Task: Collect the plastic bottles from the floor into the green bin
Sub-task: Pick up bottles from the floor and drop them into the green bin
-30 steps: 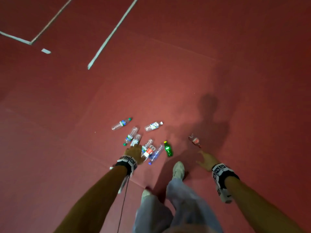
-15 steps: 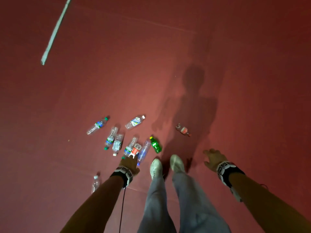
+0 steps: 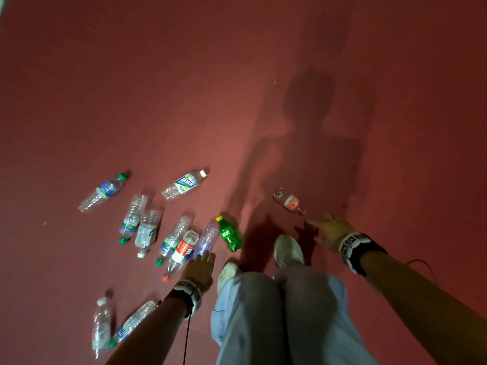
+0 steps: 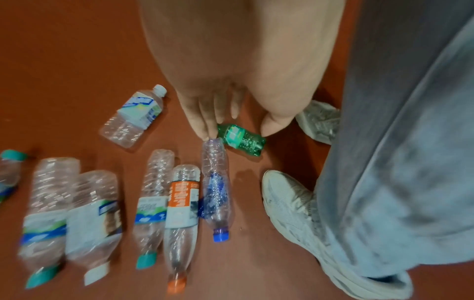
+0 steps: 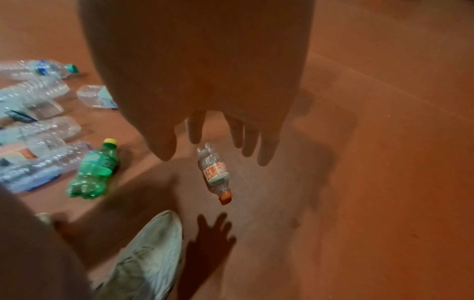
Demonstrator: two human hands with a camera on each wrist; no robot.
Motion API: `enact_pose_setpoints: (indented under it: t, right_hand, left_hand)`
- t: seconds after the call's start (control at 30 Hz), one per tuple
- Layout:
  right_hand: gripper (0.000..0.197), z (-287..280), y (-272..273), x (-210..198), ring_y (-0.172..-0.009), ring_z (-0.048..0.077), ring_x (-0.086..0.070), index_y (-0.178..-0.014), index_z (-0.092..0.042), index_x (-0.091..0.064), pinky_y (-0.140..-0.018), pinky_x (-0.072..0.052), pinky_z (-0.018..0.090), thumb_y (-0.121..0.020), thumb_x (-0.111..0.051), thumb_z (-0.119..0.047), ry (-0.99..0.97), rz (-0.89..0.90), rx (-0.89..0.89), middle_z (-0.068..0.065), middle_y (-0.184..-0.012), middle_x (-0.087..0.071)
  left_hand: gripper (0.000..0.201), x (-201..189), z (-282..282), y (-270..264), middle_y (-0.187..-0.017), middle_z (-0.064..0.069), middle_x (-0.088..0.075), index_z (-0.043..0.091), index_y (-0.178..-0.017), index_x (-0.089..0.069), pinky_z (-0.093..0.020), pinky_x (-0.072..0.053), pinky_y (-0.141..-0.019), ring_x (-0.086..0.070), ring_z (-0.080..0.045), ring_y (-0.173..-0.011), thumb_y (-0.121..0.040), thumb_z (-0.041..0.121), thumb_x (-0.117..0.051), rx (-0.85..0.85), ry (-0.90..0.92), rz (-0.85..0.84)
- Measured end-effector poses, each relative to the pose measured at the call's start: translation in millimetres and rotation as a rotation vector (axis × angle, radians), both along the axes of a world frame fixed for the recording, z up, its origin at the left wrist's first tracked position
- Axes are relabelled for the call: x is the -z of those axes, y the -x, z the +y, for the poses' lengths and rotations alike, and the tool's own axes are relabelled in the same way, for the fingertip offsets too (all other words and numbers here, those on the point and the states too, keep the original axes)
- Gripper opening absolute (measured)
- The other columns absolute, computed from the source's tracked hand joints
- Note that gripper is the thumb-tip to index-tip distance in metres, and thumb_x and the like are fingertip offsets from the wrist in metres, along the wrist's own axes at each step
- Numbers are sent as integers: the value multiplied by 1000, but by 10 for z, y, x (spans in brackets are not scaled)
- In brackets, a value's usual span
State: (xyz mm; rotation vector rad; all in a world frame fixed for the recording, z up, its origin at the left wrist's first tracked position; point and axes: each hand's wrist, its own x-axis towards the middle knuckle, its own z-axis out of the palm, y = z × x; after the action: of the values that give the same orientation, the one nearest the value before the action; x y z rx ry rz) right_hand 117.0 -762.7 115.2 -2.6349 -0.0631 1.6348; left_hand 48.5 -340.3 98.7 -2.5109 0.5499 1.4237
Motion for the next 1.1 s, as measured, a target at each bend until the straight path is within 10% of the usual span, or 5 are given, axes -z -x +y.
enact_pose_setpoints:
  t: [0.17,0.33,0.6,0.87,1.1]
  right_hand:
    - [65,-47,-231,1036,-154,41,-13,-151,-59,-24,-123,-24,52,-96,-56,-47,-55,-24,-98,13,-169,0]
    - [59,-15,-361,1659,-153,41,-15,-149,-56,-36,-124,-24,49,-95,-59,-46,-37,-27,-146,11,-168,15]
    - [59,94,-368,1883,-143,35,-34,-146,-51,-42,-118,-35,45,-92,-64,-44,-88,-81,-106,9,-161,-12]
    - [50,18,-344,790,-121,33,-45,-123,-41,-51,-100,-48,39,-84,-71,-17,-163,-155,100,7,-133,-30]
    - [56,-92,-454,-1269,-100,26,-42,-113,-36,-45,-82,-50,37,-77,-62,3,-212,-289,276,3,-115,-31]
  left_hand:
    - [69,1110,-151,-108,-169,-16,-12,7,-162,-18,-47,-32,-119,-25,-36,-153,-97,7,-44,132,146,-115]
    - [59,1981,-154,-308,-140,-12,-62,14,-135,-66,-47,-51,-105,-61,-32,-127,-76,9,-69,391,256,-140]
    - [23,2174,-397,-606,-95,-9,-70,11,-101,-71,-45,-43,-87,-64,-29,-83,-81,11,-59,447,336,-347]
    - [41,984,-333,-697,-91,-11,-64,13,-102,-70,-43,-49,-73,-61,-32,-73,-63,18,-80,132,55,-274]
    - [57,-1261,-387,-970,-96,-7,-67,14,-110,-68,-42,-52,-80,-67,-29,-82,-57,29,-86,53,-118,-299]
